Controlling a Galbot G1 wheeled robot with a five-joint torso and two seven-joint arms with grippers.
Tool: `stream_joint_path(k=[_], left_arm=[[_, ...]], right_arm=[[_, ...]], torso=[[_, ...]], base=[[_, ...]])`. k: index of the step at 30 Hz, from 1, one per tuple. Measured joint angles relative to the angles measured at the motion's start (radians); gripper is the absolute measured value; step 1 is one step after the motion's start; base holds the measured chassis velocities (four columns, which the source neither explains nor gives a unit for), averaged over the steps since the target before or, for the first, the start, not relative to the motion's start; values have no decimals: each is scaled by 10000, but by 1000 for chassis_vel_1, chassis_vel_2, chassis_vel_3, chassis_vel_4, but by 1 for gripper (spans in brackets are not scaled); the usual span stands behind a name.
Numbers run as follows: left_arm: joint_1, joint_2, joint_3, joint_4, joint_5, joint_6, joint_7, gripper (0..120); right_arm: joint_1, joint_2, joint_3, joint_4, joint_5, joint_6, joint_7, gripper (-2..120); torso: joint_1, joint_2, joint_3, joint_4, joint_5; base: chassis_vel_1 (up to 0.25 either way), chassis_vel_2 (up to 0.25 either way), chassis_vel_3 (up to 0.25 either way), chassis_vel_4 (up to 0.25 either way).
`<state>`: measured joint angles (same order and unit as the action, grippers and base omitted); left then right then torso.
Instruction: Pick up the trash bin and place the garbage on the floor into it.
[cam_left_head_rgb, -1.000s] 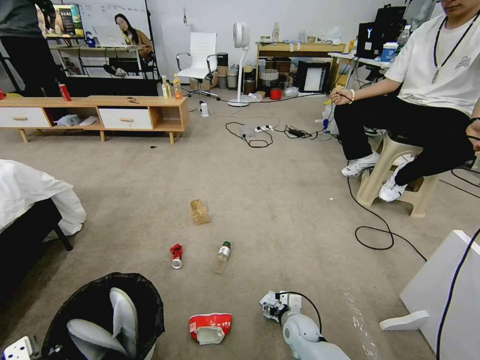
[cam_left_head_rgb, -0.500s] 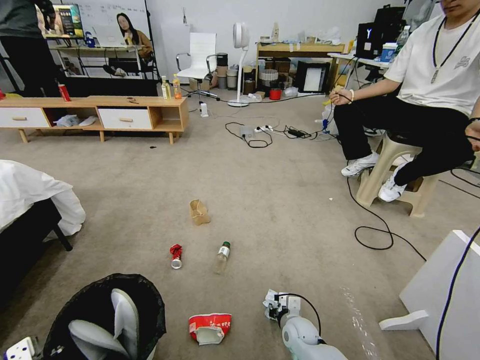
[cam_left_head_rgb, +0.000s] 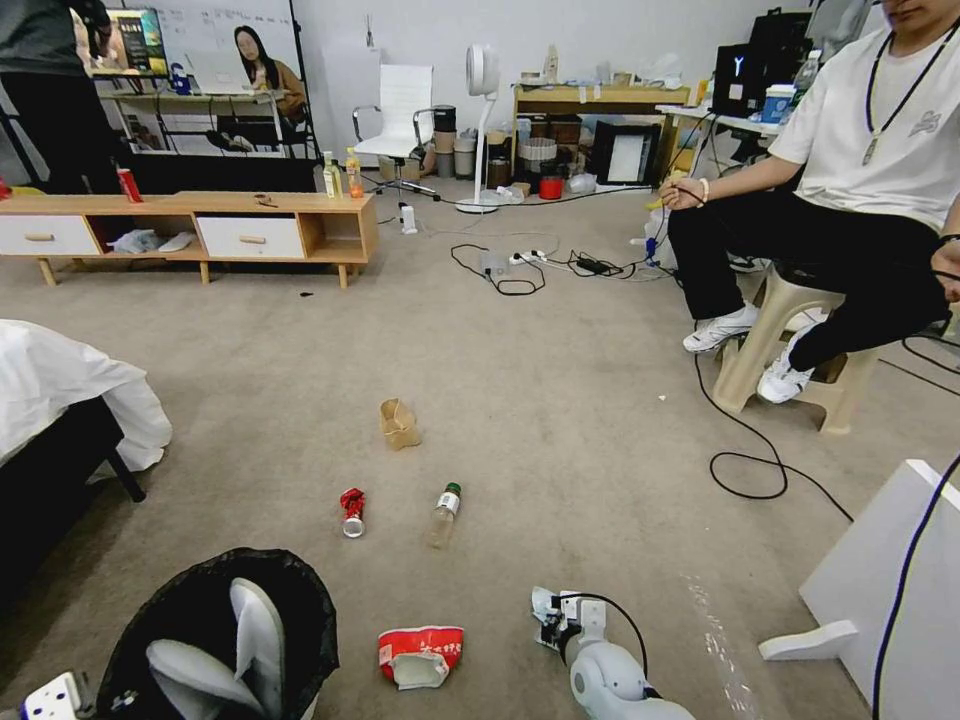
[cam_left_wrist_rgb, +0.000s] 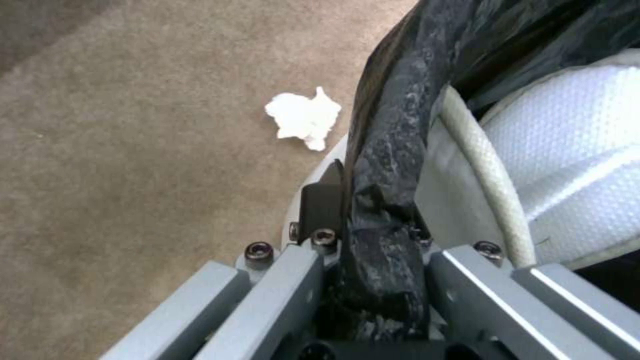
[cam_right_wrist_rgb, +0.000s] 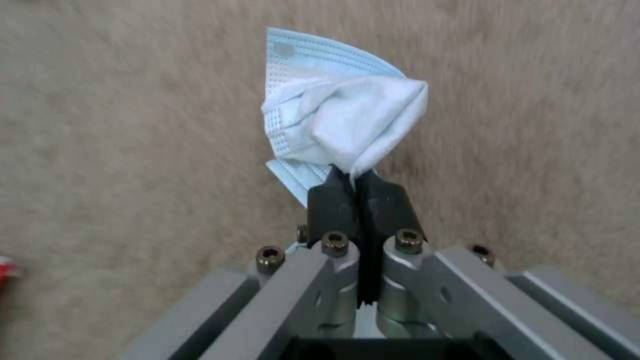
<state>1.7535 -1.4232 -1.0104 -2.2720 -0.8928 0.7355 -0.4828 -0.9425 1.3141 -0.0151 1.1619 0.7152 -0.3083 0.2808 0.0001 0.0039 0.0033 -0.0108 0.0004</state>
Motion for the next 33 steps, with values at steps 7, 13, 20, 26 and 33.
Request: stream_joint_path(k=[7, 13, 20, 26, 33], left_arm=[[-201, 122, 265, 77, -82, 0, 0, 2], [-852, 547, 474, 408, -529, 0, -11, 2], [-1336, 1031, 561, 766, -925, 0, -45, 2], [-2092, 2043, 892, 1268, -1563, 0, -29, 2], [-2569, 2720, 1341, 1553, -1865, -1, 22, 2]], right_arm=[[-526, -1172, 186, 2522, 665, -247, 364, 0], [-785, -2812, 398, 5241, 1220, -535, 807, 0], [-935, -3609, 553, 6846, 1641, -560, 900, 0], [-440, -4372, 468, 8532, 2254, 258, 43, 0], [1730, -4683, -1208, 9662, 3440, 573, 135, 0]], torso=[[0, 0, 0, 1, -4], [0, 0, -1, -5, -5], [0, 0, 0, 1, -3], [0, 0, 0, -2, -4], [0, 0, 0, -2, -4]], base=[[0, 0, 0, 0], [0, 0, 0, 0], [0, 0, 0, 0], [0, 0, 0, 0], [0, 0, 0, 0]])
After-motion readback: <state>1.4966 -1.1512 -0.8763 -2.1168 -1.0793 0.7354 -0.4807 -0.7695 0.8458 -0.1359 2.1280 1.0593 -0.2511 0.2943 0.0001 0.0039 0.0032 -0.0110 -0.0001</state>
